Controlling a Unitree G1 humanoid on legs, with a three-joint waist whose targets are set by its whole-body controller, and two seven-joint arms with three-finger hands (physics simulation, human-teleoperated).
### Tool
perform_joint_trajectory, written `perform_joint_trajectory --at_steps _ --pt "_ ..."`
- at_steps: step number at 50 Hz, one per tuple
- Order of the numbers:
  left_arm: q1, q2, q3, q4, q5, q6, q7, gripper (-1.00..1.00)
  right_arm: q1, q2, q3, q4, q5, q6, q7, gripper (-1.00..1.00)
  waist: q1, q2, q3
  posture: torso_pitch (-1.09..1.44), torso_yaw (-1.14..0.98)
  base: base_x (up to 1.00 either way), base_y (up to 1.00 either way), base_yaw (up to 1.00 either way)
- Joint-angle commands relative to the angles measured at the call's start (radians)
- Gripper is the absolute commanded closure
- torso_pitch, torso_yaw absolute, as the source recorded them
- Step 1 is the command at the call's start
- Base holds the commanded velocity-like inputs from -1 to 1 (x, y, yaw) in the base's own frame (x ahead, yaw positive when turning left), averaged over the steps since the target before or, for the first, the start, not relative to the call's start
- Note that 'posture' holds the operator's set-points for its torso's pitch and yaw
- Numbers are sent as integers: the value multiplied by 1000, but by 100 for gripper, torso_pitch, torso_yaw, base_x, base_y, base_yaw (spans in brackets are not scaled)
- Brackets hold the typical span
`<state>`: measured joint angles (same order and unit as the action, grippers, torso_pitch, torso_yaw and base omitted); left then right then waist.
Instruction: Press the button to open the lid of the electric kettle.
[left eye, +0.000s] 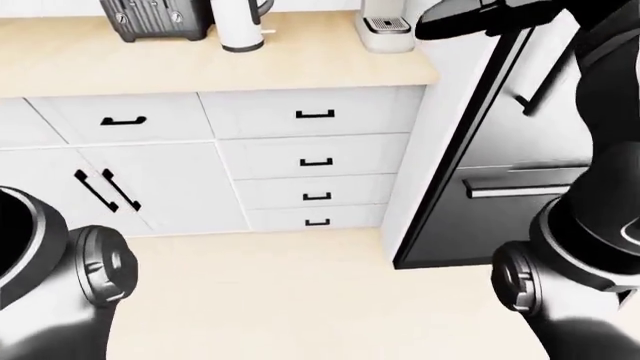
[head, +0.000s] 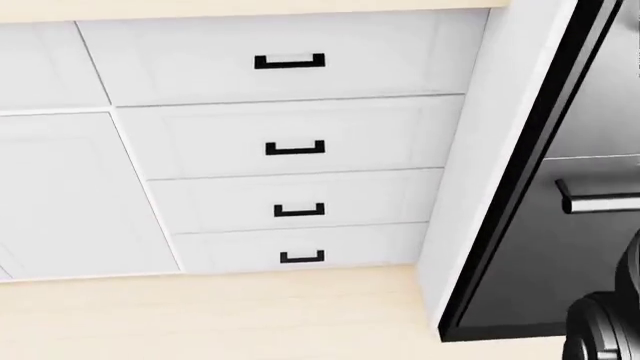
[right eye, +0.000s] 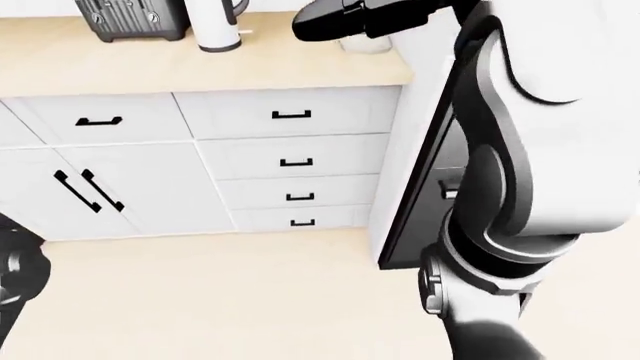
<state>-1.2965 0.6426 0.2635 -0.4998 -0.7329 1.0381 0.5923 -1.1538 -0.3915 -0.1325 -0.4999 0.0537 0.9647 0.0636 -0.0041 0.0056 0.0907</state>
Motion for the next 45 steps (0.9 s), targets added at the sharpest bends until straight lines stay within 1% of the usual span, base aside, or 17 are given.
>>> perform_joint_trajectory --at_steps 1,6,7,8,12,16,26,30,32,34,36,39,41,42,43,44,45 --pt "-29 14 0 -14 -3 -14 1 -100 -18 -6 -2 -6 -24 -6 -4 -100 -1 4 -24 0 0 0 0 0" --pt "-46 13 11 -31 -38 -4 26 -100 -16 10 12 -7 -53 -7 15 -100 -3 4 -25 0 0 0 0 0" --pt "-46 14 12 -33 -44 -5 31 -100 -16 13 10 -7 -58 -7 17 -100 -3 12 -49 0 0 0 8 0" --pt "-45 14 13 -35 -51 -6 36 -100 -14 17 8 -10 -59 -8 19 -100 -1 9 -52 0 0 0 13 0" --pt "-35 19 8 -34 -63 -19 42 -100 -13 23 6 -12 -70 -8 22 -100 2 12 -48 0 0 0 17 0" --pt "-32 21 4 -36 -72 -23 48 -100 -9 31 10 -8 -79 -12 23 -100 -4 62 -41 0 0 0 24 0" --pt "-31 16 -5 -46 -87 -23 62 -100 -6 48 9 -12 -86 -7 27 -100 -9 15 -39 0 0 0 37 0" --pt "-29 10 -10 -46 -86 -25 62 -100 2 57 3 -3 -77 -14 24 -100 -1 -28 -45 0 0 0 36 0" --pt "-32 9 -9 -49 -88 -22 64 -100 -2 57 3 -6 -76 -10 23 -100 -2 -14 -48 0 0 0 36 0" --pt "-33 12 -9 -50 -89 -21 62 -100 -6 54 5 -10 -76 -4 22 -100 6 -39 -60 0 0 0 36 0" --pt "-31 15 -4 -45 -90 -22 60 -100 -5 52 1 -11 -74 -3 22 -100 7 -39 -65 0 0 0 36 0" --pt "-34 14 -8 -51 -93 -19 64 -100 -8 48 2 -14 -73 1 21 -100 9 -17 -44 0 0 0 36 0" --pt "-30 13 -10 -48 -90 -23 61 -100 -8 49 4 -12 -73 0 20 -100 5 14 -37 0 0 0 36 0" --pt "-30 13 -9 -48 -90 -22 60 -100 -7 49 5 -11 -73 -2 20 -100 1 39 -41 0 0 0 36 0" --pt "-34 14 -8 -48 -92 -20 61 -100 -8 49 5 -12 -73 -1 20 -100 -2 83 -54 0 0 0 36 0" --pt "-33 16 -6 -48 -93 -19 60 -100 -9 48 5 -13 -73 1 20 -100 -12 99 -70 0 0 0 36 0" --pt "-33 15 -6 -48 -94 -19 61 -100 -9 48 5 -13 -73 1 21 -100 -1 78 -48 0 0 0 36 0"
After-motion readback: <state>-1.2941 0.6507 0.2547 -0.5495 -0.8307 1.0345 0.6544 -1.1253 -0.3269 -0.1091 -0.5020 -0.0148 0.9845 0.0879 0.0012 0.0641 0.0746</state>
